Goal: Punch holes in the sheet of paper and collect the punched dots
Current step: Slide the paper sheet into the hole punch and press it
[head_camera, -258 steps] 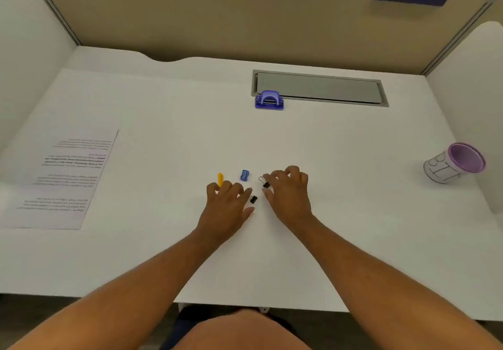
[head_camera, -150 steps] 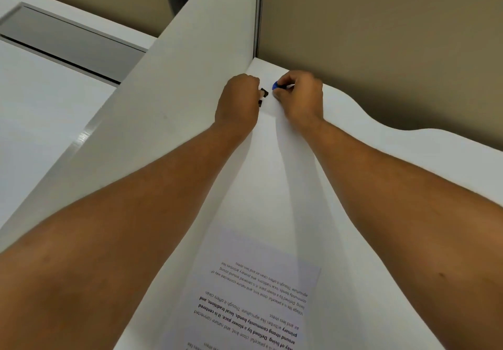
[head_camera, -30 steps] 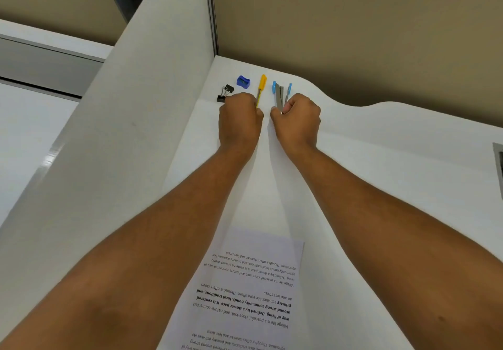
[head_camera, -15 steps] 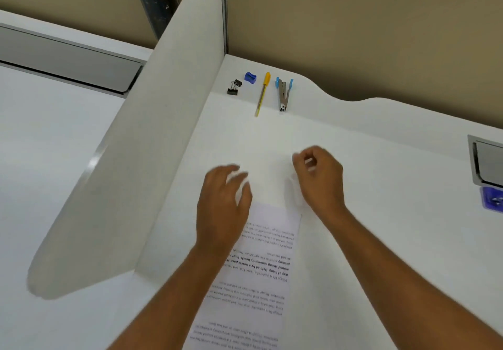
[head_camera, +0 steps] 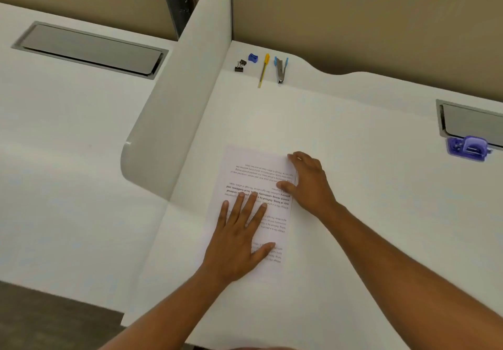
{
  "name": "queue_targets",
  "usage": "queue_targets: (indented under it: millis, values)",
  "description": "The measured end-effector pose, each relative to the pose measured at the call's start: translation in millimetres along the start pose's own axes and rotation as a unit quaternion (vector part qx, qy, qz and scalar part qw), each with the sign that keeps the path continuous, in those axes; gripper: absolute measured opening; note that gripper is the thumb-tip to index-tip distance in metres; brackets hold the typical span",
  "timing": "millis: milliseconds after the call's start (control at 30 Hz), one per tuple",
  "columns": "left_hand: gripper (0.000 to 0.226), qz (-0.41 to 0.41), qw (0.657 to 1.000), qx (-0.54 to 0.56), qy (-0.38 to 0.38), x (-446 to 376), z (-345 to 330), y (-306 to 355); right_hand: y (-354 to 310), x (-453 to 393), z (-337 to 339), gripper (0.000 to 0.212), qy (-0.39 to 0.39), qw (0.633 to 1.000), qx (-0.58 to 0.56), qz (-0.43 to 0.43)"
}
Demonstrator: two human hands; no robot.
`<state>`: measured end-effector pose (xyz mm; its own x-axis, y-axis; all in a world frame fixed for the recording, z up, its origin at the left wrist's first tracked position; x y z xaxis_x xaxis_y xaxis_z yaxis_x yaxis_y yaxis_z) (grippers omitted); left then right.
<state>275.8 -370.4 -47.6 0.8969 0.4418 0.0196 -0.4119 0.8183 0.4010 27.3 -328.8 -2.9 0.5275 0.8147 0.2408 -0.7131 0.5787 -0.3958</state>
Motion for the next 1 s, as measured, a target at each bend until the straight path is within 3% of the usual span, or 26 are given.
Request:
queue_targets:
  millis: [267, 433, 700, 1000]
  values:
    - [0.091, -0.007, 1.0, -0.025, -0.014, -1, -6, -4, -3, -7, 3, 0.081, 0.009, 0.999, 0.037, -0.002]
    - [0.09, -0.01, 0.999, -0.025, -0.021, -2, -6, -5, -10, -25, 17, 0.088, -0.05, 0.997, -0.009, -0.057]
    - [0.091, -0.015, 0.999, -0.024, -0.027, -2, -6, -6, -14, -55, 36, 0.028, -0.084, 0.984, -0.128, -0.095]
    - [0.087, -0.007, 0.997, 0.028, -0.073, -9, 12, -2, -1, -56, 49, 0.024, -0.165, 0.956, -0.223, -0.094]
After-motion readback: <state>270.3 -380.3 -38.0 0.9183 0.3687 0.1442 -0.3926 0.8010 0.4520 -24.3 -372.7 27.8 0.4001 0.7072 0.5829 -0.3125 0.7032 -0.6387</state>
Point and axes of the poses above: each hand's wrist, its own x-axis away from the middle knuckle, its own z-axis out of the back of the hand, y = z × x, the point moved 1 cm from there along -x, towards the middle knuckle, and after that the axes turned 6 degrees about x, right-handed, at the moved point
